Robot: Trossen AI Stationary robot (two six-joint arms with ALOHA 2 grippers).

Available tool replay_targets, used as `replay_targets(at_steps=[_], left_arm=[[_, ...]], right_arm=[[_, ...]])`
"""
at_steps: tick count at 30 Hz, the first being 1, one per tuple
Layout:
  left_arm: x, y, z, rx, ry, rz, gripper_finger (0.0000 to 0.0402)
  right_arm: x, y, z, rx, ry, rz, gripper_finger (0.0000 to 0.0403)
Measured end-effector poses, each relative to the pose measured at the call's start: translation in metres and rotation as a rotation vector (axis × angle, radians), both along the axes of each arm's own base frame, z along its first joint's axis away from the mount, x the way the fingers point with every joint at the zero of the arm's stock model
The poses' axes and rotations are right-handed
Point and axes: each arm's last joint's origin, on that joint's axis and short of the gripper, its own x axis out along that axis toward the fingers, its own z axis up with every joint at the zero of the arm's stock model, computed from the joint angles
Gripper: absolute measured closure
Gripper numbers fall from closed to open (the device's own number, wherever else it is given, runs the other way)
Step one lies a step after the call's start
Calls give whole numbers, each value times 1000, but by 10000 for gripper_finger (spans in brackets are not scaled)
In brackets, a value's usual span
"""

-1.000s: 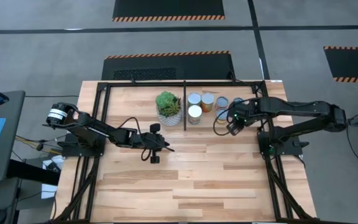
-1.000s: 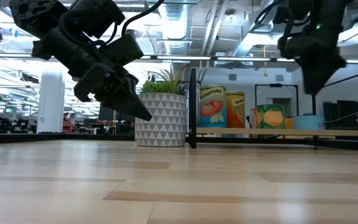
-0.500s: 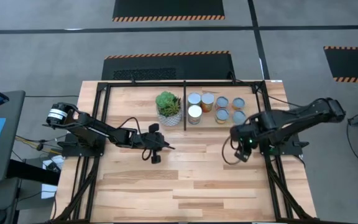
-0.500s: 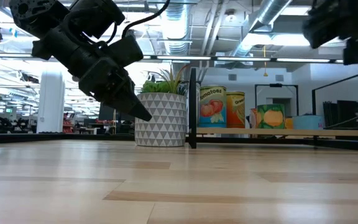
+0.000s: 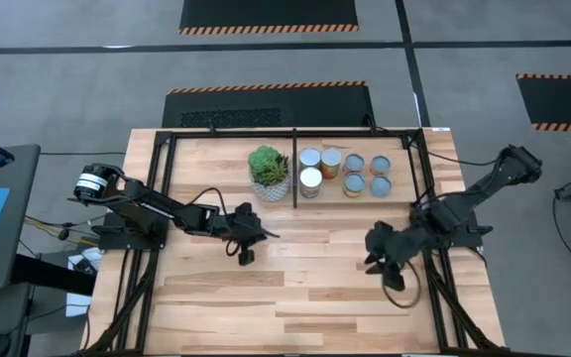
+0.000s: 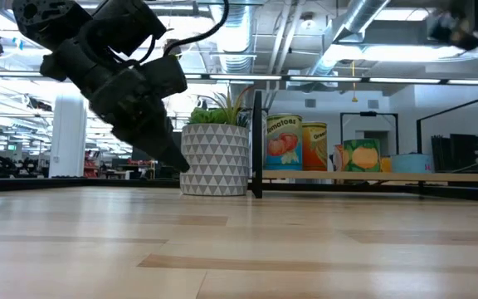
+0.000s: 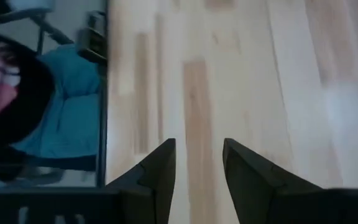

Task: Pick and place cans onto a shelf
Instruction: Return to Home Position

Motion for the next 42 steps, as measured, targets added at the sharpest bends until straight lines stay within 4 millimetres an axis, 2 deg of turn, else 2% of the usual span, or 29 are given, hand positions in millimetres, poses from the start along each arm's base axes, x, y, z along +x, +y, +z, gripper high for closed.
replay_targets(at_steps=[3, 8, 11, 15, 20, 25, 30, 42], left_arm=[[-2, -3, 3, -11, -2, -14, 401], [-21, -11, 28, 21, -4, 47, 401], [-36, -20, 54, 71, -95, 72, 401], [-53, -36, 78, 131, -318, -21, 402], [-68, -39, 77, 99, -469, -111, 401], [-69, -33, 74, 96, -458, -74, 401], [-65, -29, 71, 80, -448, -99, 401], [-69, -35, 71, 72, -436, -43, 401]], right_arm=[[-6, 11, 8, -77, -147, 102, 244], [-22, 19, 20, -210, -303, 183, 244], [-29, 21, 23, -252, -427, 266, 244], [-37, 16, 10, -250, -594, 339, 244], [-46, 7, -29, -168, -673, 285, 244], [-55, -1, -61, -100, -773, 252, 244], [-60, -6, -81, -59, -834, 230, 244], [-61, -7, -84, -56, -842, 228, 244]])
